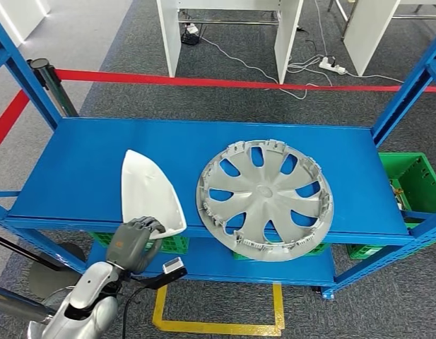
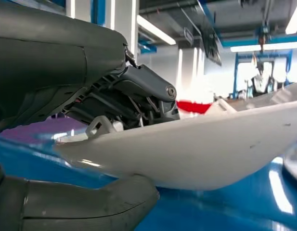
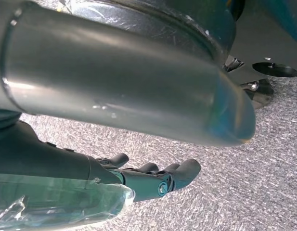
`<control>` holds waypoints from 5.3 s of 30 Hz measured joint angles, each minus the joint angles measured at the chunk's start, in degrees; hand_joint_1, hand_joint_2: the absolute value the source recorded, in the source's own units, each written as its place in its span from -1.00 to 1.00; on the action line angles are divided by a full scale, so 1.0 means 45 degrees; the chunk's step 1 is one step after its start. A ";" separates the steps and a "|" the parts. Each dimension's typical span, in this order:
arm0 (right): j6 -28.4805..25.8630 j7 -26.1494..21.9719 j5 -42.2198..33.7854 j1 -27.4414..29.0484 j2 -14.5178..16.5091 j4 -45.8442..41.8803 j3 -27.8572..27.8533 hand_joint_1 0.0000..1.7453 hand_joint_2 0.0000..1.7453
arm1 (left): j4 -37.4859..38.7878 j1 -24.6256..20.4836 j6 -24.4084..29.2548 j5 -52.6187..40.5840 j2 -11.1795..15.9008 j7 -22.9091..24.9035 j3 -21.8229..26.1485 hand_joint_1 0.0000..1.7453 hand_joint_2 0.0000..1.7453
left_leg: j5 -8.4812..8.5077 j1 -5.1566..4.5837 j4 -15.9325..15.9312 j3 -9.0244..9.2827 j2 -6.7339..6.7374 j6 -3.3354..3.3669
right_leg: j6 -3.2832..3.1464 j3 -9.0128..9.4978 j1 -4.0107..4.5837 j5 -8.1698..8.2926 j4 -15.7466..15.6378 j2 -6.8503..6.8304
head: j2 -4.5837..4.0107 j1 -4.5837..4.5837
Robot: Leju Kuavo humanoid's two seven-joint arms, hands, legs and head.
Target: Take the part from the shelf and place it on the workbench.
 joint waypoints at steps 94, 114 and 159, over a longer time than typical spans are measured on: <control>-0.0471 -0.0646 -0.0379 0.0248 -0.0532 0.0623 0.0085 -1.00 -1.00 | -0.3377 -0.2452 0.1828 -0.4872 -0.0203 0.1656 -0.2016 1.00 1.00 | 0.0357 -0.0283 -0.0674 0.0188 0.0200 0.0518 | 0.0228 -0.2449 0.0067 -0.0956 0.3591 0.0013 | 0.0005 0.0200; -0.0346 -0.0438 -0.0351 0.0142 -0.0484 0.0631 0.0084 -1.00 -1.00 | -0.3565 -0.2067 0.1347 -0.4738 0.0475 0.1806 -0.0896 1.00 1.00 | -0.0639 -0.0239 0.0550 0.0953 0.0116 0.0102 | -0.0424 -0.1413 0.0183 0.1276 0.0086 -0.0039 | 0.0004 0.0163; -0.0042 -0.0357 -0.0039 0.0021 -0.0375 0.0639 0.0206 -1.00 -1.00 | -0.3677 -0.1013 0.1069 -0.3569 0.1303 0.1288 0.0789 1.00 1.00 | 0.0578 -0.0379 -0.0600 -0.0180 0.0179 0.0455 | -0.0037 -0.1014 0.0139 -0.0103 0.2279 -0.0017 | 0.0004 0.0200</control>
